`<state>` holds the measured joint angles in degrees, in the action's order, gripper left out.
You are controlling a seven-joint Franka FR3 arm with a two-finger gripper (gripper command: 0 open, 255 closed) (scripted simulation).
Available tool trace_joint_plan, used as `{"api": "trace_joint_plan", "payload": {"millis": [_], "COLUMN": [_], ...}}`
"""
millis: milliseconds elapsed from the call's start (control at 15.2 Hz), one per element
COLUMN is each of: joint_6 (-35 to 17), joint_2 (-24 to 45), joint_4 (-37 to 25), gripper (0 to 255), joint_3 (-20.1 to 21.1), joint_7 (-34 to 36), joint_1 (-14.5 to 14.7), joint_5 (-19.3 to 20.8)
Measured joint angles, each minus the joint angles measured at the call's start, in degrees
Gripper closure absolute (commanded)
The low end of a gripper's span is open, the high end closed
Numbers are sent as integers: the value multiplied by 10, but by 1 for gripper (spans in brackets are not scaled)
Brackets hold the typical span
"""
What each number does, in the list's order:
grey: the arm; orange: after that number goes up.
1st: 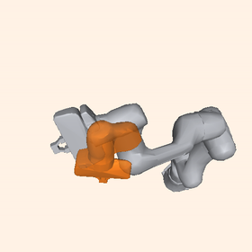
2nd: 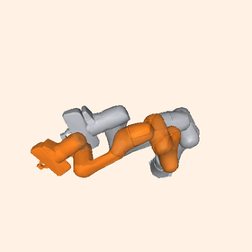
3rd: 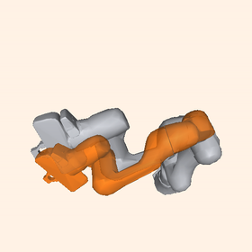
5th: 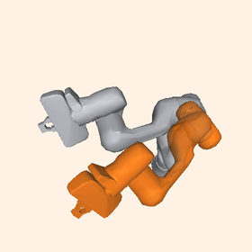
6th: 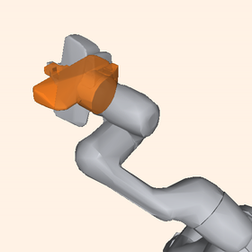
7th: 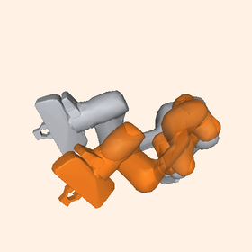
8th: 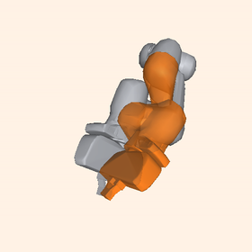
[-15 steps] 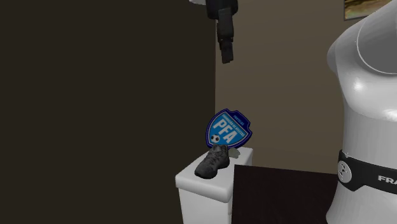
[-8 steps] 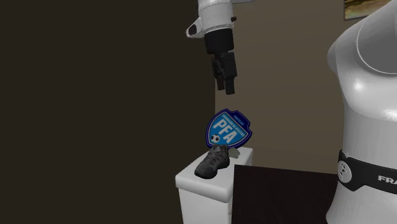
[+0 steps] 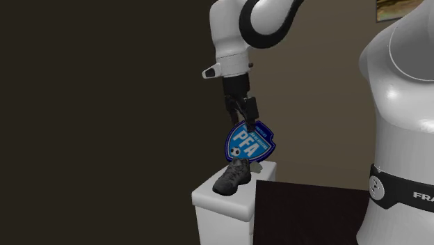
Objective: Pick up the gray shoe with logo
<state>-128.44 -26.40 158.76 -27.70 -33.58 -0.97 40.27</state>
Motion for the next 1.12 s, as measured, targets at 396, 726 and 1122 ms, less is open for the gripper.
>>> {"api": "trace_joint_plan", "payload": {"millis": [396, 726, 1122], "joint_6": [-163, -295, -393], "joint_2": [175, 337, 474], "joint_4": [-30, -82, -137], "gripper": [0, 0, 0], "joint_3": [-58, -79, -79], "joint_7": [-66, -114, -117], "joint_1": [0, -11, -27], "joint_5": [72, 110, 143]}}
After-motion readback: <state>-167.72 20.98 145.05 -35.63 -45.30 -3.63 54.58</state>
